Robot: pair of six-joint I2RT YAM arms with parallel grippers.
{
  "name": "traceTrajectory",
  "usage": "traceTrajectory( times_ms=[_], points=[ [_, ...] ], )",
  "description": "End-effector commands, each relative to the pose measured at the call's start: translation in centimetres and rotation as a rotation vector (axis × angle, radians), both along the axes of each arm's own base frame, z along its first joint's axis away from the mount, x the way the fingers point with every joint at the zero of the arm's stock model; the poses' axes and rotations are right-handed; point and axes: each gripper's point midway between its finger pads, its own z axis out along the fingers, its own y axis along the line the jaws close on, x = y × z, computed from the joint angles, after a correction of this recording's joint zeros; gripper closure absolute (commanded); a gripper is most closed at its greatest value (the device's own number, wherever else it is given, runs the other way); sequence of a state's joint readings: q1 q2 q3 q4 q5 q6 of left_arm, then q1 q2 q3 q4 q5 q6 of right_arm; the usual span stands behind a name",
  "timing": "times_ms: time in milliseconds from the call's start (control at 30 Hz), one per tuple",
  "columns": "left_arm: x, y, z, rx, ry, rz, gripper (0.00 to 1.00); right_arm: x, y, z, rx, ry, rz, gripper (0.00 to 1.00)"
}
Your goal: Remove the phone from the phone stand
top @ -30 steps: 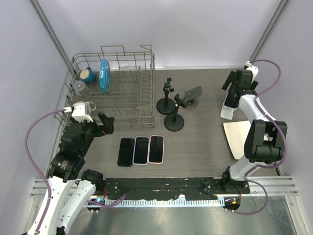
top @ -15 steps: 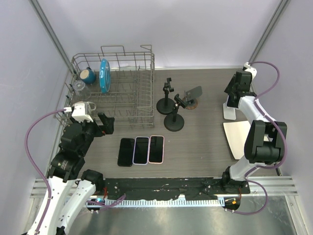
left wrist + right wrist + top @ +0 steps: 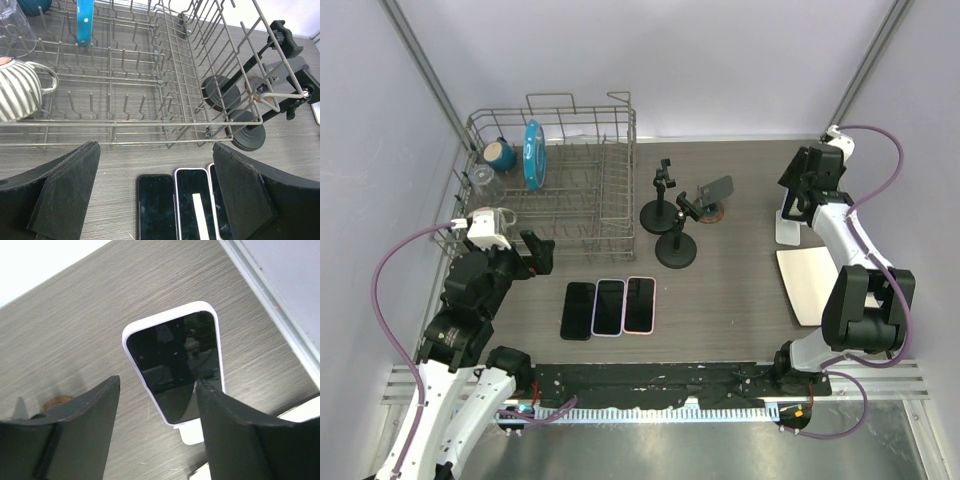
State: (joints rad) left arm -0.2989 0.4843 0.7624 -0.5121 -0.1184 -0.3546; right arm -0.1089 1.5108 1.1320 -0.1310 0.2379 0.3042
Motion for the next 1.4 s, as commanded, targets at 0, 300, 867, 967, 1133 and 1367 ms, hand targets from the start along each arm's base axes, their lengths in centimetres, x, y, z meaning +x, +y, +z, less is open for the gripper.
traceTrajectory(
  times_ms=[0,300,867,967,1133,1367],
  points=[
    [0.4,-0.3,0.9,0.0,-0.041,-0.019,0.0,-0.5,-1.2,2.2,-0.037,-0.065,-0.058,0.24],
    [0.2,-0.4,1.0,-0.002,-0.048,-0.027,0.0,0.9,-2.1,1.0,-0.094,-0.019,-0.008,0.0],
    [-0.1,-0.8,1.3,-0.003,-0.063,-0.051,0.0,1.7,-0.9,-3.4,-0.074,0.001,0.179,0.03],
    [0.0,-0.9,1.2,-0.001,-0.061,-0.051,0.0,1.4,-1.1,-4.0,-0.076,0.015,0.17,0.05],
    [0.0,-0.9,1.2,-0.001,-0.061,-0.051,0.0,1.2,-1.2,-4.6,-0.083,0.029,0.165,0.05],
    [-0.1,-0.8,1.3,0.0,-0.064,-0.051,0.0,1.1,-0.9,-4.6,-0.072,0.024,0.175,0.18]
  ],
)
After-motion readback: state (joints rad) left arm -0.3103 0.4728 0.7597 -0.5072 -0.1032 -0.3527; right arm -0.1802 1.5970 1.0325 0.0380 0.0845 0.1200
